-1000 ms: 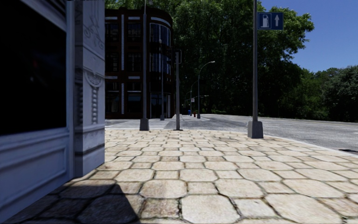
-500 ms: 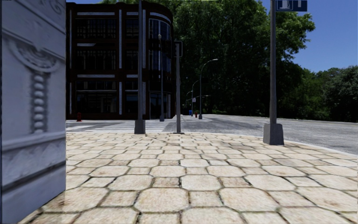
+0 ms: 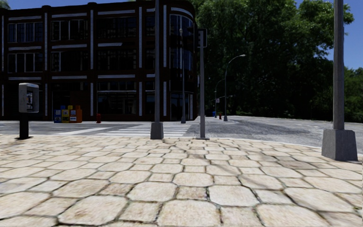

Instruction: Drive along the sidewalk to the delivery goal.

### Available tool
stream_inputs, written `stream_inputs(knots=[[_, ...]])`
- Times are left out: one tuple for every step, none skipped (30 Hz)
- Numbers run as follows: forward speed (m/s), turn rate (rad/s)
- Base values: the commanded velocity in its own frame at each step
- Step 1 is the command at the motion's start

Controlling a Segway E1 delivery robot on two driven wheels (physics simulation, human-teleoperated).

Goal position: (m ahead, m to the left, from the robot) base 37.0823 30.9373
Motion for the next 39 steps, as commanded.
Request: stream_inputs(knots=[[2.00,0.42],[2.00,0.42],[2.00,0.42],[2.00,0.42],[2.00,0.42],[2.00,0.42],[2.00,0.42],[2.00,0.42],[2.00,0.42],[2.00,0.42],[2.00,0.42],[2.00,0.42],[2.00,0.42],[2.00,0.42],[2.00,0.43],[2.00,0.43],[2.00,0.43],[2.00,0.48],[2.00,0.49],[2.00,0.49],[2.00,0.49],[2.00,0.49],[2.00,0.49],[2.00,0.49],[2.00,0.49],[2.00,0.49],[2.00,0.49],[2.00,0.49],[2.00,0.49],[2.00,0.49],[2.00,0.49],[2.00,0.49],[2.00,0.49],[2.00,0.49],[2.00,0.49],[2.00,0.49],[2.00,0.49],[2.00,0.49],[2.00,0.49]])
